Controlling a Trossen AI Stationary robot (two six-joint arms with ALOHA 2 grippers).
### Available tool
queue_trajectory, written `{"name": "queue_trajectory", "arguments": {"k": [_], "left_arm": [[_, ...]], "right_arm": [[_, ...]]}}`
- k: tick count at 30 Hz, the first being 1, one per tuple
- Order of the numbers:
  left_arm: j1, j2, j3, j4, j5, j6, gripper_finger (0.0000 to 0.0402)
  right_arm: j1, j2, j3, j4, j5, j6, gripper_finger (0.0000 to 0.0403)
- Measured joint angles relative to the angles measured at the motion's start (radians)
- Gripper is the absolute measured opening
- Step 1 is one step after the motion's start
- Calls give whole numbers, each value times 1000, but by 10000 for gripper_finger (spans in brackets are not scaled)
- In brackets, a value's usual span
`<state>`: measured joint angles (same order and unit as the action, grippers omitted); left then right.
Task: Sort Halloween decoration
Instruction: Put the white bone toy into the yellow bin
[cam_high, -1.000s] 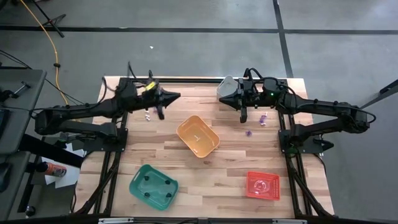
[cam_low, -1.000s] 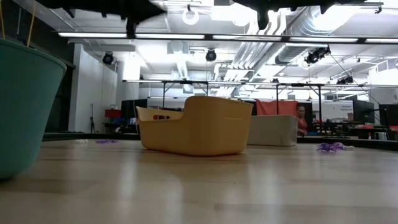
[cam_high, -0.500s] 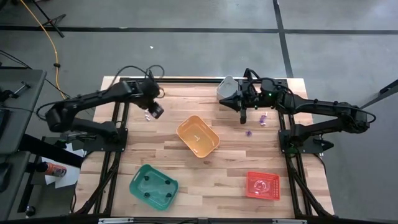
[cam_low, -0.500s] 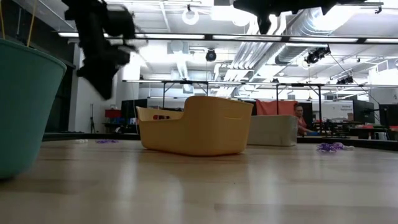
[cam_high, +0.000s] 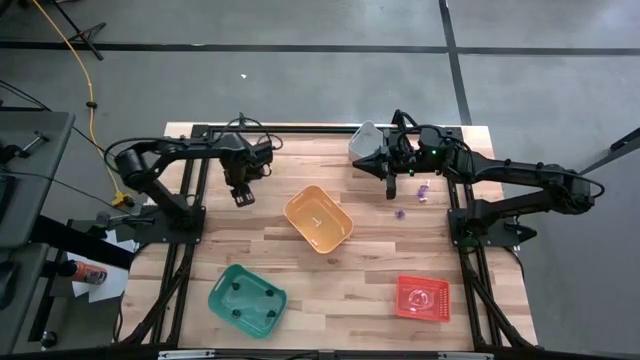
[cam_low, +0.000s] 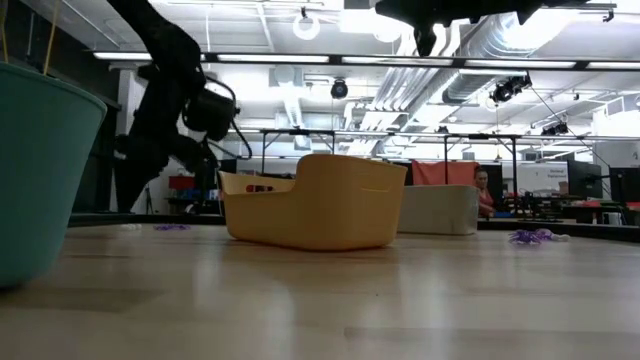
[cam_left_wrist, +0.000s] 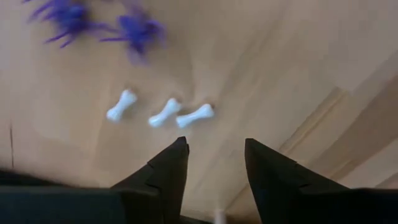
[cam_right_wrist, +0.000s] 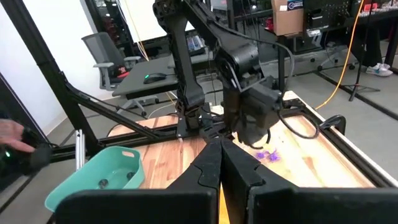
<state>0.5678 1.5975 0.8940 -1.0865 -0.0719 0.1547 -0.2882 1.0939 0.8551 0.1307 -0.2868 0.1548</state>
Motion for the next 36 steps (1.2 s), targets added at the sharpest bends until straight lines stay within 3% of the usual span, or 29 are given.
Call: {"name": "queue_trajectory", "arguments": {"k": [20,27,36], "left_arm": [[6,53,0,38,-9,399,115],[27,53,0,36,106,466,115],[27,53,0,35,36,563,115]], "right_arm": [[0,0,-1,1,0,5,0],[0,0,-1,1,0,5,0],[0,0,-1,1,0,4,0]]}}
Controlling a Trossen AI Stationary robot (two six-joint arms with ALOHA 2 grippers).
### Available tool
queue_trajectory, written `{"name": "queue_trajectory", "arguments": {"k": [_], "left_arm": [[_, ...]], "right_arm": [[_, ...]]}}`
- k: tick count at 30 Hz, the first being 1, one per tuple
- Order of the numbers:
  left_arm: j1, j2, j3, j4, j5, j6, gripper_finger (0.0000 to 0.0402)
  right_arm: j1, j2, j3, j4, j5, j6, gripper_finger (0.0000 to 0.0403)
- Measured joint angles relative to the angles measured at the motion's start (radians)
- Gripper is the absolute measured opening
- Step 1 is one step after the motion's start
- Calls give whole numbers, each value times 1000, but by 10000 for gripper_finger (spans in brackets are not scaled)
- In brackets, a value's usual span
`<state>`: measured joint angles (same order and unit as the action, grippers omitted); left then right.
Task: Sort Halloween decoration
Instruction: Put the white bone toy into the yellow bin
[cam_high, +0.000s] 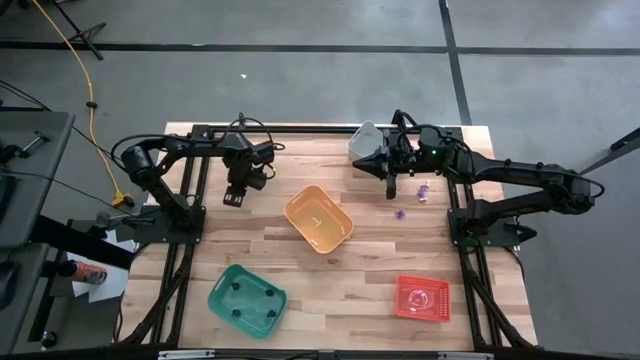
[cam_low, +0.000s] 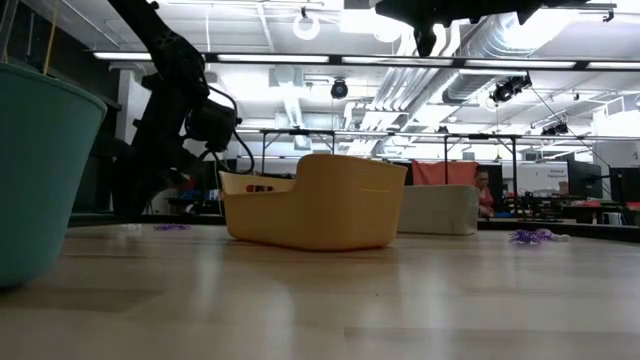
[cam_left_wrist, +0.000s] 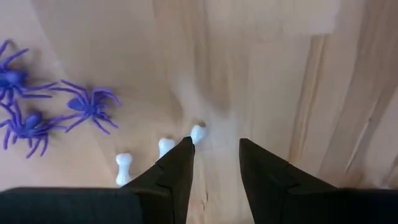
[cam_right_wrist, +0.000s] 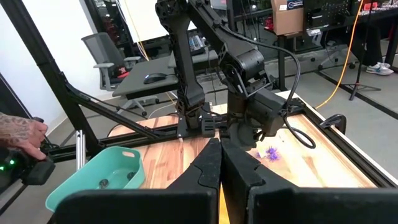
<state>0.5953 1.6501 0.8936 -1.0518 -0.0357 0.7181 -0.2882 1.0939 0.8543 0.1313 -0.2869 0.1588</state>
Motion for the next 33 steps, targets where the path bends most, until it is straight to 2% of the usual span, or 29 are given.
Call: {"name": "queue_trajectory", "arguments": {"k": [8,16,24,33], "left_arm": [[0,-1,-52,9,-16,114,115],[0,-1,-63,73,-53,98,115],[0,-1,-19,-26,-58,94,115],[55,-1,10,10,-54,76,115]], "right_arm": [[0,0,0,-1,0,0,0],[0,0,0,-26,0,-1,0],[0,0,0,-33,-1,-7,0],[0,0,0,-40,-1,-10,0]]}}
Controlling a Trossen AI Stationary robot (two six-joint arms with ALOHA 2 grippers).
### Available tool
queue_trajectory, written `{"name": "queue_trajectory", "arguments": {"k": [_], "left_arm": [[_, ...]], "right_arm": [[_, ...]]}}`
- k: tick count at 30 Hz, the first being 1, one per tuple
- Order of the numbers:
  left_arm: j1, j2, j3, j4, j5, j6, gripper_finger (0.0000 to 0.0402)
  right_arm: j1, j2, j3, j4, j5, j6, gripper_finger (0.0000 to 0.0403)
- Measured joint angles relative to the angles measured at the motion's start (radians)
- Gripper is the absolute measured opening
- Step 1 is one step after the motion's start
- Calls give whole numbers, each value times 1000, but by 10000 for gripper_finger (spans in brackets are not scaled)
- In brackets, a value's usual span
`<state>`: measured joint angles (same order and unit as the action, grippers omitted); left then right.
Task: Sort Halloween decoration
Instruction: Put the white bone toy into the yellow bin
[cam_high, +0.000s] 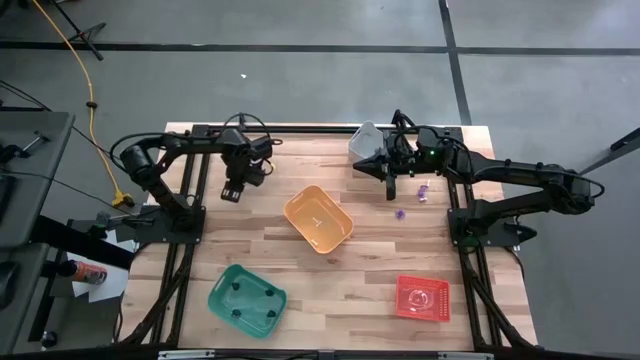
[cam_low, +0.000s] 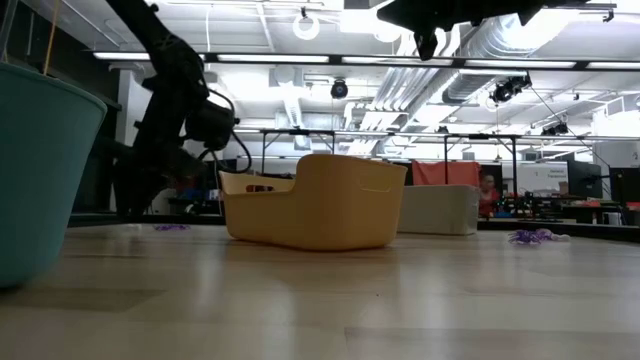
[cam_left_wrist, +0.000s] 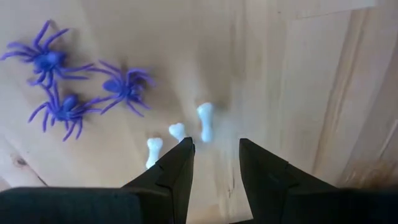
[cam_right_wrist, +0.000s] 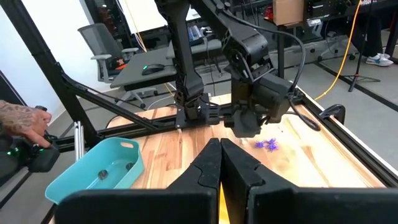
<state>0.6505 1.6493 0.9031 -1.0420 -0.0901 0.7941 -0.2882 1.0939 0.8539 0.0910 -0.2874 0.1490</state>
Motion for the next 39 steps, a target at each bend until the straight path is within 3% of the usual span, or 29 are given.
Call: {"name": "queue_trajectory", "arguments": {"k": [11,25,39], "left_arm": [[52,0,-1,77,101,-53,115],[52,-5,-91,109,95,-58,115],[49,-3,-103,142,97,-86,115]], "right_arm": [[0,0,0,-1,0,0,0],[0,0,0,-2,0,0,0],[0,0,0,-2,0,8,0]]}}
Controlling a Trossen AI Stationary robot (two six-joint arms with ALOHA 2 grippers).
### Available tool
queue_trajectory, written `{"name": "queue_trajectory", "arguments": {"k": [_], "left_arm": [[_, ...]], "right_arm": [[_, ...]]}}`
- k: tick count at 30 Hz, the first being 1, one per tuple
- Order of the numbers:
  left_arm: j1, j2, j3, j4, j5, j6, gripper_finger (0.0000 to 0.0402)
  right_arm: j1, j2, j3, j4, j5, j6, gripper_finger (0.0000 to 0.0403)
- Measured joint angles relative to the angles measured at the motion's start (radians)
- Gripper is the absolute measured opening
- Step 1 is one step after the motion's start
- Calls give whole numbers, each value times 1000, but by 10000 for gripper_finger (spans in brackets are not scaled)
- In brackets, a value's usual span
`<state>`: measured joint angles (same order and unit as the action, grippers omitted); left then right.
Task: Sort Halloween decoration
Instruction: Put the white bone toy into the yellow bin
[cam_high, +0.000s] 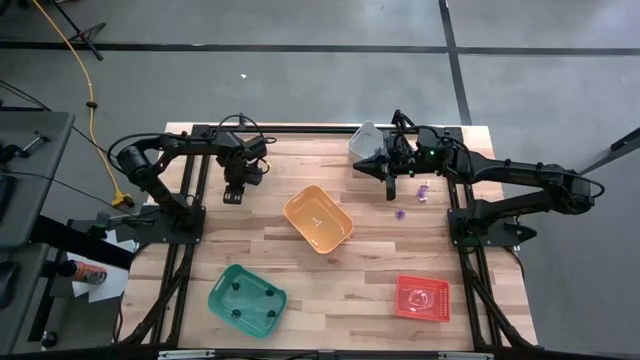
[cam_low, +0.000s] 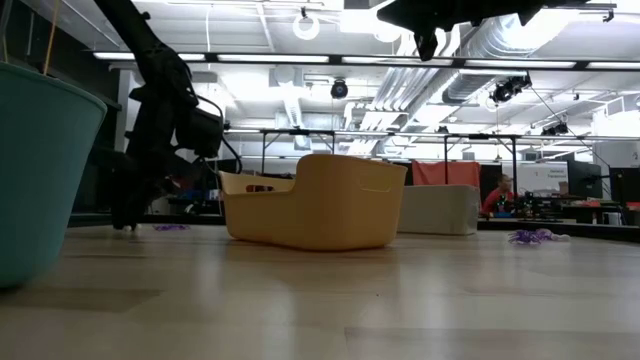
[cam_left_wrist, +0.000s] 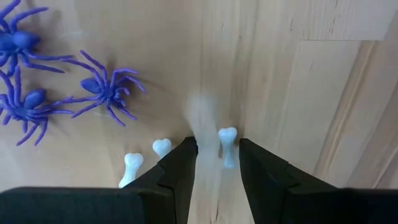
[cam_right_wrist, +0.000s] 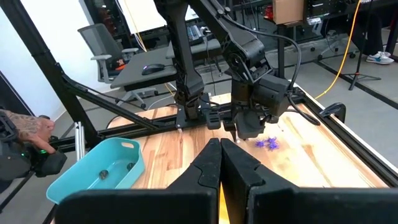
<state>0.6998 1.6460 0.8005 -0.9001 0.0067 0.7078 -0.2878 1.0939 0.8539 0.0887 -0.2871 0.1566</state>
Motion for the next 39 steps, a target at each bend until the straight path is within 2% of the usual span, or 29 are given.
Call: {"name": "queue_trajectory", "arguments": {"k": [8,19,23,30,39], "left_arm": [[-5,-3,-29,23,-28,-58,115],[-67,-2,-32,30,-85,-132,112],[-81,-2,-32,33,-103,-147,88],[-80,-1,-32,40,-115,-177,11],[-80,-1,-31,37,-109,-183,3]], "right_arm": [[0,0,0,0,0,0,0],[0,0,0,0,0,0,0],[0,0,0,0,0,0,0],[0,0,0,-3,0,0,0],[0,0,0,-3,0,0,0]]}}
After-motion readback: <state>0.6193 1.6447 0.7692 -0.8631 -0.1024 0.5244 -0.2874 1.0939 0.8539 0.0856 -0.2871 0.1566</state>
